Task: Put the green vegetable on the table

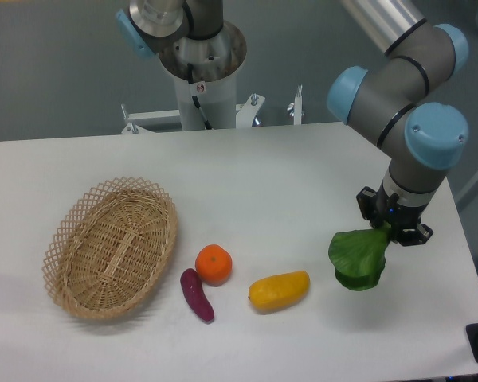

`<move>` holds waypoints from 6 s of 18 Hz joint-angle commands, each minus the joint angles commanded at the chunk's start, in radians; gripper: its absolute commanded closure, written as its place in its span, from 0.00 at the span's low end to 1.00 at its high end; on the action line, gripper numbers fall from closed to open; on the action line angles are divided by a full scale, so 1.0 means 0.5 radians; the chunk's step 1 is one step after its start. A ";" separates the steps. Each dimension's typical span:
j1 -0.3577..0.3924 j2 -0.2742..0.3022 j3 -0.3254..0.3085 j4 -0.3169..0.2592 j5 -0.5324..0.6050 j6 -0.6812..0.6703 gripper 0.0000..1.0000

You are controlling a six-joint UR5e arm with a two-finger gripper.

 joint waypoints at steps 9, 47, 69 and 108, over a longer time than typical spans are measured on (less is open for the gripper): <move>0.000 -0.003 0.003 0.000 0.000 0.015 0.72; -0.420 0.841 -1.466 0.261 -0.015 0.178 0.51; -0.371 0.776 -1.065 0.252 -0.009 0.175 0.00; -0.018 -0.095 0.209 -0.138 0.012 0.135 0.00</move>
